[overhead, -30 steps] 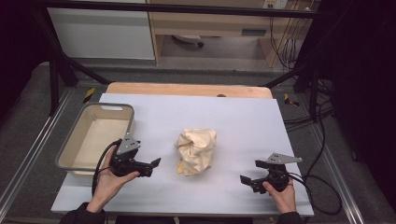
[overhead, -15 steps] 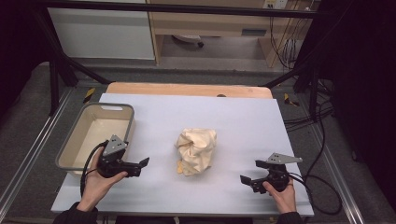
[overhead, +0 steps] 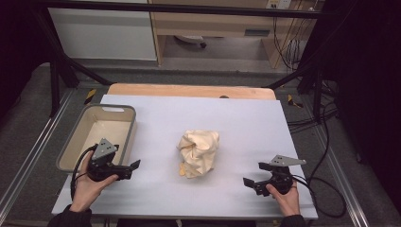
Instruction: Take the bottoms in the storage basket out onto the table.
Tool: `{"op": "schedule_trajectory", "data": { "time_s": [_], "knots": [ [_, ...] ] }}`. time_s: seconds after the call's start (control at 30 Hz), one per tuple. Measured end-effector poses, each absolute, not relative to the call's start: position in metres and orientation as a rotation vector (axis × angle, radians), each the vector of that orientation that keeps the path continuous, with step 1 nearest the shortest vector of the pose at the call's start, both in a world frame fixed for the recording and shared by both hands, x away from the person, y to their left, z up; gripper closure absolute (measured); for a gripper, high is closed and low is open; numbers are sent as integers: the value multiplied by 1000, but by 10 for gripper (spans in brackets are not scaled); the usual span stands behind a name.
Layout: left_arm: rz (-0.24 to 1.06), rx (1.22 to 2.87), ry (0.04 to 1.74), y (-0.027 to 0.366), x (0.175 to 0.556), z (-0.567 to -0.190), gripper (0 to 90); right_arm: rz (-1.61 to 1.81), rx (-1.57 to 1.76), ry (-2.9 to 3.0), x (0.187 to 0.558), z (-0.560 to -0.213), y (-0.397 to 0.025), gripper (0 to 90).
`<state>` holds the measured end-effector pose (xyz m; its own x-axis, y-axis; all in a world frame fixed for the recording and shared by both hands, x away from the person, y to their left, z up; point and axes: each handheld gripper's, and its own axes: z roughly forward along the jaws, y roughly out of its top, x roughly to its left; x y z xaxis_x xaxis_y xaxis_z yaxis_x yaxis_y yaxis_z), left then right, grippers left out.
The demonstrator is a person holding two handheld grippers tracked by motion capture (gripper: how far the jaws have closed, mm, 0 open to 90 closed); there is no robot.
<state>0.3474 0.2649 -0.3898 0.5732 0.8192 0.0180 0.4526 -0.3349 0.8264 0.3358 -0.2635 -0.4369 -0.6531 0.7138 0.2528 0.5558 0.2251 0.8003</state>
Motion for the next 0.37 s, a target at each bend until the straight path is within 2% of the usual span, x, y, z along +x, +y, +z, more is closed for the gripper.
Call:
{"op": "schedule_trajectory", "data": {
  "time_s": [0.37],
  "knots": [
    [561, 1989, 1025, 269, 349, -395, 25, 1402, 1218, 2323, 336, -437, -263, 5]
  ]
}}
